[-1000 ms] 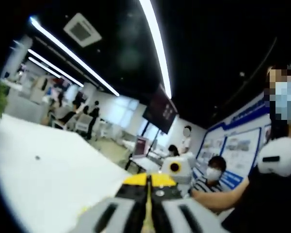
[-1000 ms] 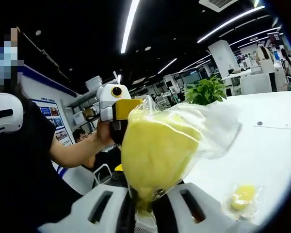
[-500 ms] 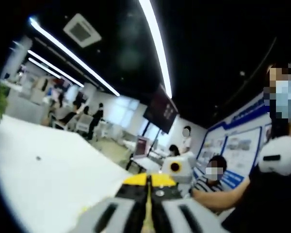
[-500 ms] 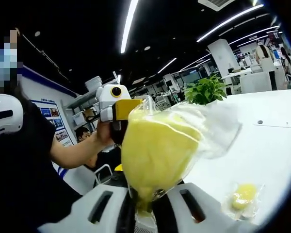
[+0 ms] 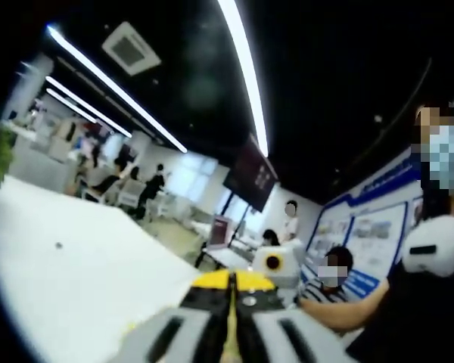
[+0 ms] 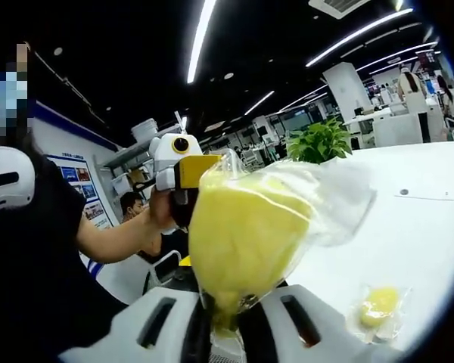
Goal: Compare the silicone blocks by pressing each to a similar depth, holding the contact briefly, and releasing to observe deformation and rebound differences across the visible hardness samples.
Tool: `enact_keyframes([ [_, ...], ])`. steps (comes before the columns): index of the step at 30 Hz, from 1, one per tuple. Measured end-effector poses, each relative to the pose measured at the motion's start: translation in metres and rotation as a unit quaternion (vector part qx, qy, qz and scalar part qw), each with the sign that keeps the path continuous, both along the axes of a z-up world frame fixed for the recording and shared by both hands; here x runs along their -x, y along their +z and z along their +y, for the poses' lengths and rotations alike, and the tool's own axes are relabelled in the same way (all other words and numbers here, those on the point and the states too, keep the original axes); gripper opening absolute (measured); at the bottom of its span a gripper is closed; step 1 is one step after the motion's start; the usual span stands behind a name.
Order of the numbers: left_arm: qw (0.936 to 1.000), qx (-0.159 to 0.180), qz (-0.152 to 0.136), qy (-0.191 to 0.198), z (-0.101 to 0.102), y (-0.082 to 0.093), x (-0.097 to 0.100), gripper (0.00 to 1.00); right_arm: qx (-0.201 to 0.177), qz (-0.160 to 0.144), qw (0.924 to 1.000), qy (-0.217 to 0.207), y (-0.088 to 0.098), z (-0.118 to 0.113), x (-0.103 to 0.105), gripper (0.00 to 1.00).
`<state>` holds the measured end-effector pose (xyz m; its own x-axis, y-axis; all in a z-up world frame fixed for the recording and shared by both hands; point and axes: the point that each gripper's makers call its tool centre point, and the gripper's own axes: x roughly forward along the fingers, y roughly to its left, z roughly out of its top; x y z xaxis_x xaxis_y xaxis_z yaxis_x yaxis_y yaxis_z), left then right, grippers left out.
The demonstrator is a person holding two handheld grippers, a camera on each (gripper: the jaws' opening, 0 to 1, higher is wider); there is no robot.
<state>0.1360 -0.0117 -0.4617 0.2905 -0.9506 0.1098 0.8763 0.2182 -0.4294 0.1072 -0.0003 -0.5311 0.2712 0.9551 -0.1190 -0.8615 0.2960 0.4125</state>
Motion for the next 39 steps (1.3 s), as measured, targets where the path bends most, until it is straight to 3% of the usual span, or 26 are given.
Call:
enact_keyframes([
  [17,1.0,0.0,-0.005,0.006,0.001,0.001,0.001,0.0,-0.006,0.004,1.0,0.006,0.002,0.002,0.002,0.03],
  [23,1.0,-0.003,-0.004,0.008,0.001,-0.001,0.001,0.0,-0.007,-0.024,0.9996,0.016,-0.001,0.002,0.004,0.05],
  [27,0.9996,-0.005,-0.018,0.021,0.001,-0.002,0.0,0.0,-0.016,-0.022,0.9996,0.01,-0.002,0.003,0.002,0.07],
  [29,0.9996,0.0,-0.019,0.022,0.001,-0.001,0.001,0.0,-0.015,-0.051,0.9986,-0.003,-0.002,0.003,-0.002,0.08],
  [32,0.9992,-0.001,-0.025,0.032,0.002,0.0,0.0,0.0,-0.022,-0.042,0.9989,-0.009,-0.003,0.002,-0.005,0.09],
  [33,0.999,0.0,-0.027,0.036,0.002,0.001,-0.001,0.0,-0.018,-0.054,0.9982,-0.019,-0.004,0.001,-0.01,0.1],
  [39,0.9987,0.008,-0.026,0.043,0.002,0.002,-0.002,0.0,-0.01,-0.063,0.9976,-0.027,-0.01,0.004,-0.012,0.18],
])
